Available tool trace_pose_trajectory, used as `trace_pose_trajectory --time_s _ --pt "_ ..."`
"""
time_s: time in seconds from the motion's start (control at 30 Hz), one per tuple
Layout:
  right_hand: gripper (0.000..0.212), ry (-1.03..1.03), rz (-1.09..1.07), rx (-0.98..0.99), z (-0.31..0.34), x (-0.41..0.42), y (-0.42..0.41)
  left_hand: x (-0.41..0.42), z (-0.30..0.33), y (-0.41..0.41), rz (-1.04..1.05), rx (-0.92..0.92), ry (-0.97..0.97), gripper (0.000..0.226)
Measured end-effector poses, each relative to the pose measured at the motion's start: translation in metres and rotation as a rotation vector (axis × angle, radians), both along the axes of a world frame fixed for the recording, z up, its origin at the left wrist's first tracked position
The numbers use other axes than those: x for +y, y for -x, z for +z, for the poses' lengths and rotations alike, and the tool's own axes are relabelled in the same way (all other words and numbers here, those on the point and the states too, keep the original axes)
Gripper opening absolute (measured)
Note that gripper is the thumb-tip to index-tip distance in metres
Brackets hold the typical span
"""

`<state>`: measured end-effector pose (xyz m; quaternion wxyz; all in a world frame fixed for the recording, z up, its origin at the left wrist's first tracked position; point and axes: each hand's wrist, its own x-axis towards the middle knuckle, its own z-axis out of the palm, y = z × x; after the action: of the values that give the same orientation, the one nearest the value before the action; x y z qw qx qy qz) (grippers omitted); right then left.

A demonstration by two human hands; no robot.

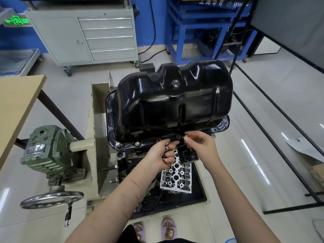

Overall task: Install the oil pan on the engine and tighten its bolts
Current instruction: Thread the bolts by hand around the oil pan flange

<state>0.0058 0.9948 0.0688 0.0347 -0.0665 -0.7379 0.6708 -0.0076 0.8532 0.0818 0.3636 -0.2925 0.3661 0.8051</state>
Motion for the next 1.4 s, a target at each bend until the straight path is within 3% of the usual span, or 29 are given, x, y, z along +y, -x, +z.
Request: trace_pose_trajectory --time_s 0.13,0.3,0.63,1.13,1.4 --pt "0.018 -0.178 -0.12 0.017 0.005 0.005 0.003 -0.001 -0.002 0.002 -0.001 -0.021 -0.03 0.029" --pt "0.017 -0.468 -0.078 0.063 0.012 -0.015 0.007 -0.003 -0.003 0.004 -0.014 -0.027 -0.042 0.03" --pt "0.015 -0.725 -0.079 0.003 0.012 -0.031 0.009 -0.005 -0.004 0.005 -0.031 -0.017 -0.045 0.031" --pt "0.026 -0.969 -0.028 -0.091 0.024 -0.041 0.013 -0.005 -0.004 0.005 -0.043 -0.013 -0.063 0.029" --pt "0.022 -0.894 -0.095 -0.022 0.019 -0.045 0.005 -0.006 -0.004 0.005 -0.046 -0.007 -0.074 0.03"
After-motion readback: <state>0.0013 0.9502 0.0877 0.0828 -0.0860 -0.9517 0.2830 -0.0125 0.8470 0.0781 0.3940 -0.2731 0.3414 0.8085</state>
